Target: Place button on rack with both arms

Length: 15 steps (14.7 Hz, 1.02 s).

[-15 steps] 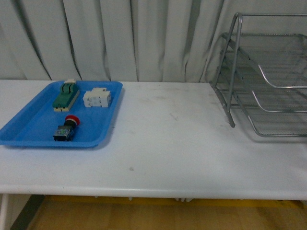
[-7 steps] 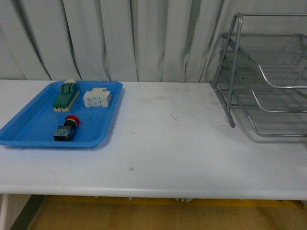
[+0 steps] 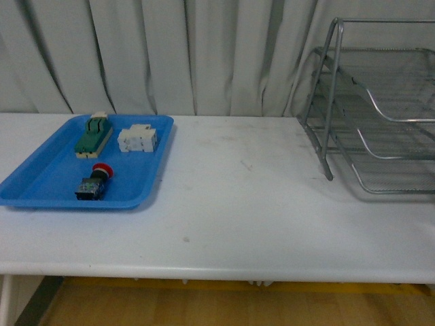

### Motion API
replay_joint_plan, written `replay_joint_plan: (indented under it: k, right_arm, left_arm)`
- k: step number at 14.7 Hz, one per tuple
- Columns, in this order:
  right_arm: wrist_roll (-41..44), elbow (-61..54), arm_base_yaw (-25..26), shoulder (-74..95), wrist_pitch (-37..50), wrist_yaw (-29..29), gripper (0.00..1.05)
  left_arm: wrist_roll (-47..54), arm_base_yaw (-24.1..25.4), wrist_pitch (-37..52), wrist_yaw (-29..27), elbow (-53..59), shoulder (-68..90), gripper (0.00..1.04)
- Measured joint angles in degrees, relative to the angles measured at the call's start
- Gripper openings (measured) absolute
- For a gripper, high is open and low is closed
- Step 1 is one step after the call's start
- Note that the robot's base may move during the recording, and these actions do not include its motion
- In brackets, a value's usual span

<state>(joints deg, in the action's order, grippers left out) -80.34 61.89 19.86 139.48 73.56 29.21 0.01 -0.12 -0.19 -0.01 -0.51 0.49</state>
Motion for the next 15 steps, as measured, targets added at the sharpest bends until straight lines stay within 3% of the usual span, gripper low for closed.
replay_joint_plan:
  k: [8,15]
  right_arm:
    - [-2.7,-0.9,-1.0,0.9,0.5,1.2,0.03]
    - [-3.5,-16.5,0.5,-7.9,0.5,0.7,0.03]
  left_arm:
    - [0.0,0.0,0.0,0.0,0.0,0.0,0.98]
    - [0.0,0.0,0.0,0.0,0.0,0.0,0.98]
